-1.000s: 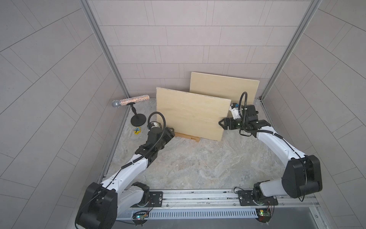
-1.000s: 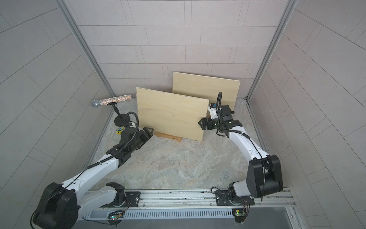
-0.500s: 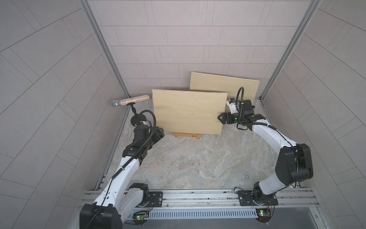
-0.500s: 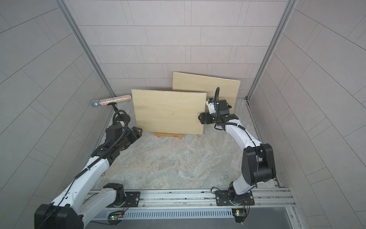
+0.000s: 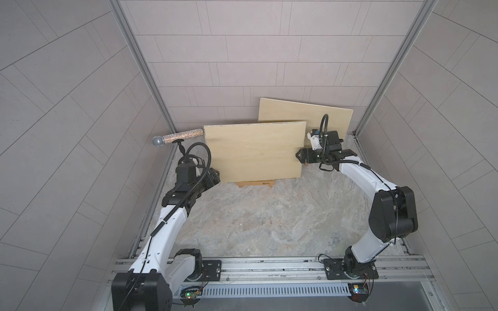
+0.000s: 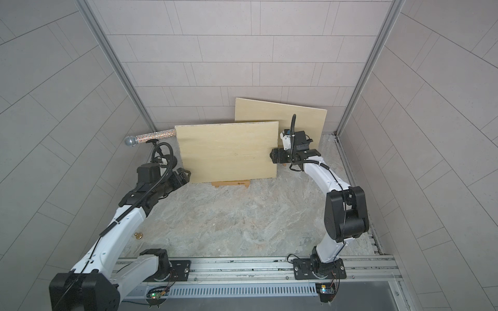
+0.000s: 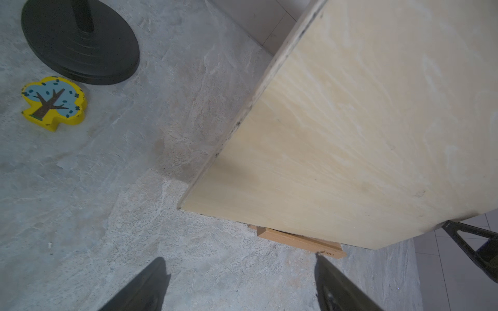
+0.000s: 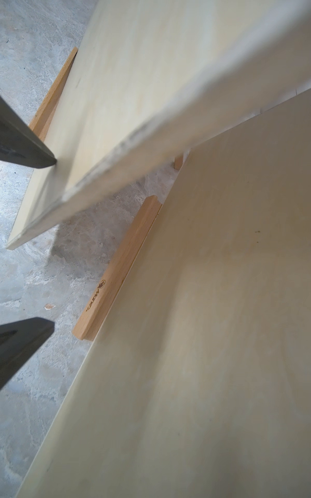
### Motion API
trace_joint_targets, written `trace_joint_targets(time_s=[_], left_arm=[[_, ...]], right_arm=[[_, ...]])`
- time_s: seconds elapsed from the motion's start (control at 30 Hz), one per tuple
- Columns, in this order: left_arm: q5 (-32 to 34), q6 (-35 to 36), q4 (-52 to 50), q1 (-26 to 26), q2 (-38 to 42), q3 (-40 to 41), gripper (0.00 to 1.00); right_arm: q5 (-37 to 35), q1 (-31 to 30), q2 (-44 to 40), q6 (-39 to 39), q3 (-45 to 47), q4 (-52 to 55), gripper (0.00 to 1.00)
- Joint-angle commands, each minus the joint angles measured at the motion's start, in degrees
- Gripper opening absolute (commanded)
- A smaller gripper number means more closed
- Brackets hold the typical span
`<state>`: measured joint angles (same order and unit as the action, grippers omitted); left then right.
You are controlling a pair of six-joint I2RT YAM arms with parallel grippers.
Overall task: Disassemble the easel
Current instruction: Adjust the easel at the center of the board, then pick up the drawing board from the easel.
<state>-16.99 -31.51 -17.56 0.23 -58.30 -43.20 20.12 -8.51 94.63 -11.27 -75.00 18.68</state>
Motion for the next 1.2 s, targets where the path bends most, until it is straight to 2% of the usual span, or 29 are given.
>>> trace_joint_targets(time_s=[0.0, 0.1, 0.2, 0.3, 0.43, 0.73, 0.93, 1.07, 1.17], left_arm=[[-2.0, 4.6, -1.4, 2.4, -0.2, -3.1, 0.90], [-5.7, 7.8, -0.6, 5.7, -2.7, -5.8, 0.91], [-13.5, 9.4, 2.8, 10.4, -7.8, -9.3, 0.93], [-20.2, 12.4, 5.1, 12.7, -12.2, -13.1, 0.94], [-26.9, 18.0, 3.5, 13.0, -17.7, -18.7, 0.94], [-36.6, 24.5, 4.8, 14.6, -27.5, -26.3, 0.90], [-43.4, 30.4, 5.2, 16.4, -31.6, -27.3, 0.85], [-47.6, 29.8, 8.2, 16.4, -34.1, -26.7, 0.82], [-48.9, 26.2, 13.6, 16.4, -35.0, -25.1, 0.82]], right_arm=[[-1.4, 0.2, -2.1, -0.8, -0.4, 2.3, 0.92], [-1.5, 0.3, -5.8, -2.2, 1.6, 4.0, 0.93], [-0.2, 0.1, -9.3, -4.6, 4.0, 6.1, 0.93], [1.0, -1.0, -12.3, -5.4, 6.1, 7.7, 0.93], [2.0, -2.3, -15.7, -6.0, 8.7, 9.8, 0.94], [6.4, -3.0, -21.5, -7.9, 13.5, 11.9, 0.94], [12.4, -3.0, -22.9, -7.5, 18.5, 8.0, 0.94], [15.6, -3.1, -22.5, -9.0, 22.1, 2.6, 0.99], [16.9, -3.2, -22.2, -10.7, 24.2, -1.9, 1.00]])
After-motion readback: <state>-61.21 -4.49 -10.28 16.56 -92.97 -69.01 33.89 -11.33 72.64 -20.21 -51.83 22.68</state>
